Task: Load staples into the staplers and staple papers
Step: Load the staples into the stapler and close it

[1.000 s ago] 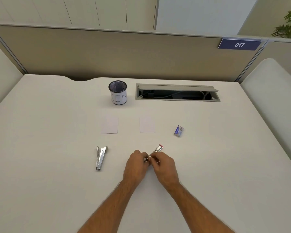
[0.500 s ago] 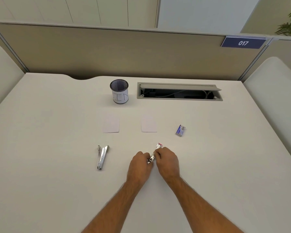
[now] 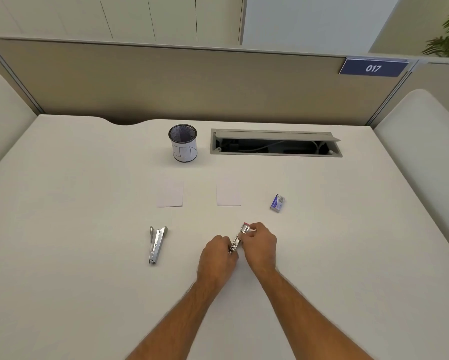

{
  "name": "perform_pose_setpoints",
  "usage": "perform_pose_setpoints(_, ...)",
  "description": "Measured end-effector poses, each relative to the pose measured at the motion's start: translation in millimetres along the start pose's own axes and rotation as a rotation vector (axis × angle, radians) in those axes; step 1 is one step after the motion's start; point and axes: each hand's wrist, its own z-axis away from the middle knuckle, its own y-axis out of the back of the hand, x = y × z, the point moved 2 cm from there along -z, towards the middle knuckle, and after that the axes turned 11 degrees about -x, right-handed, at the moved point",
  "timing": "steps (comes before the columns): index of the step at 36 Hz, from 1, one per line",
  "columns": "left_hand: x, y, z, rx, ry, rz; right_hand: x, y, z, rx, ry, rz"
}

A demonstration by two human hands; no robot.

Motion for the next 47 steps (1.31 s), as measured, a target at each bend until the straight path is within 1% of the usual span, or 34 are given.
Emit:
perform_pose_setpoints(5, 8.5, 5.0, 1.5, 0.003, -0.036, -0.030, -1.8, -4.2, 0.0, -0.025, -0.115, -0.269)
perform_pose_setpoints(11, 17.2, 13.4, 4.8, -0.077, -0.096, 0.078, -2.2, 2.0, -1.2, -0.070, -0.064, -0.379)
perform_pose_setpoints(15, 19.2, 19.1, 6.3, -0.161, -0.066, 0.240, -4.5, 9.0, -2.6, -0.104, -0.029, -0.421)
perform_pose_setpoints(17, 21.8, 21.7, 6.1, -0.206, -0.058, 0.244, -4.4, 11.6, -4.3, -0.082, -0.011, -0.385)
perform_pose_setpoints(20, 25.4, 26.3, 4.4, -0.240, -0.044, 0.137, -6.7, 15.7, -4.0, -0.055, 0.035, -0.316)
perform_pose_setpoints(22, 27.2, 29.9, 3.3, -0.250, -0.046, 0.107, -9.2, 19.2, -2.7, -0.054, 0.075, -0.253)
perform_pose_setpoints(27, 31.4, 49.1, -1.1, -0.206, -0.108, 0.073, -9.4, 26.2, -3.7, -0.135, 0.156, -0.107)
perform_pose_setpoints(32, 37.7, 64.6, -8.0, -0.228, -0.205, 0.053, -11.0, 32.6, -2.5, -0.225, 0.210, -0.079)
perform_pose_setpoints(36, 38.7, 70.8, -14.8, -0.212, -0.218, 0.019, -12.0, 36.3, -3.8, -0.263, 0.229, -0.064)
perform_pose_setpoints(40, 40.0, 72.6, -18.6, -0.232, -0.246, -0.004, -13.8, 39.7, -4.9, -0.309, 0.256, -0.004)
perform_pose_setpoints(44, 40.1, 74.4, -18.9, -0.213, -0.297, -0.021, -18.5, 42.2, -4.2, -0.420, 0.337, 0.140)
perform_pose_setpoints(47, 39.9, 73.1, -18.4, -0.211, -0.326, -0.032, -22.7, 43.9, -5.1, -0.391, 0.385, 0.275)
